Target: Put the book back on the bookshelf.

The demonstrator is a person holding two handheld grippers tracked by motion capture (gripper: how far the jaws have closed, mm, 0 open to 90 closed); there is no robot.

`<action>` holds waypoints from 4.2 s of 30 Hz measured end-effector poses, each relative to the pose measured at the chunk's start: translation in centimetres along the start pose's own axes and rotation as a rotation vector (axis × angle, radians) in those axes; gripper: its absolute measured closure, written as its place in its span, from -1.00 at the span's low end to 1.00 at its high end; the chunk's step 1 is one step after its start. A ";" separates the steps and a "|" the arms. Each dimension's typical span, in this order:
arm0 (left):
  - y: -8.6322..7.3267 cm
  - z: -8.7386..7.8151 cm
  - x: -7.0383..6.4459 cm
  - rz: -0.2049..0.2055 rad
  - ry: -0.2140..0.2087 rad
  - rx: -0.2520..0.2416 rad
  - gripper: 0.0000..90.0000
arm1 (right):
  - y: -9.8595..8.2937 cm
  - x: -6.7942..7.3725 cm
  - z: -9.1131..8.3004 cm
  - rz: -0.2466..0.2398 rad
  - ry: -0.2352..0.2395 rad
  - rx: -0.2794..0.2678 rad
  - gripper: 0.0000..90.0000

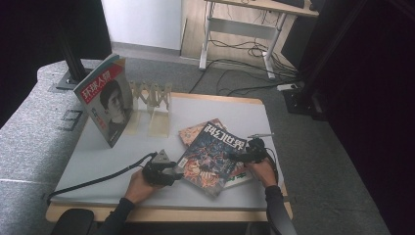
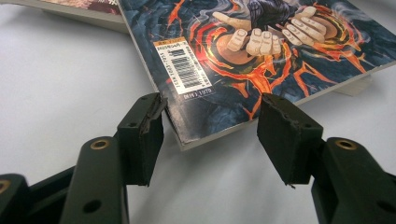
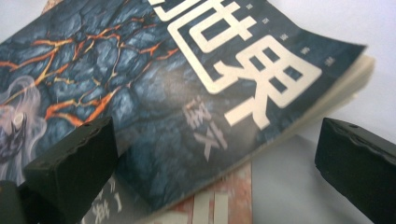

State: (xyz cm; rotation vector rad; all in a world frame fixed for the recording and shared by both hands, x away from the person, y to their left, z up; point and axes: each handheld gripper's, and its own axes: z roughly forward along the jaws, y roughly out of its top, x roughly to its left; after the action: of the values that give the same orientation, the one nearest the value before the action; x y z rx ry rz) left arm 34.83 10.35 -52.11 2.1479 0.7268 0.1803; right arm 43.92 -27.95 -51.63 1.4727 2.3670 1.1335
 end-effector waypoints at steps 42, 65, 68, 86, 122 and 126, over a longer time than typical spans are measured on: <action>0.0 0.2 0.1 0.014 0.002 0.019 -0.13 | 4.0 1.8 -2.4 -0.097 -0.111 -0.097 0.69; 0.8 -0.6 0.6 0.005 -0.007 0.015 -0.23 | 6.8 7.4 -7.3 -0.255 -0.086 -0.223 0.76; 1.2 -0.8 0.7 0.003 -0.006 0.007 -0.22 | 7.0 8.2 -8.0 -0.280 -0.077 -0.236 0.75; 5.3 -1.6 3.0 0.023 -0.042 -0.010 -0.13 | 7.3 11.8 -10.6 -0.363 -0.010 -0.297 0.72; 6.5 -2.2 5.5 0.039 -0.198 -0.028 0.62 | 7.4 14.2 -12.5 -0.448 0.061 -0.350 0.72; 6.1 -3.2 4.8 0.075 -0.173 -0.033 0.69 | 7.5 14.1 -12.5 -0.443 0.056 -0.358 0.73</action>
State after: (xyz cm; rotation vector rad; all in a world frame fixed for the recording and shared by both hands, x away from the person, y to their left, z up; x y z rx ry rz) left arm 40.25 12.25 -46.04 2.1296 0.5403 0.0449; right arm 36.16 -21.22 -34.20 0.7640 2.2109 1.3846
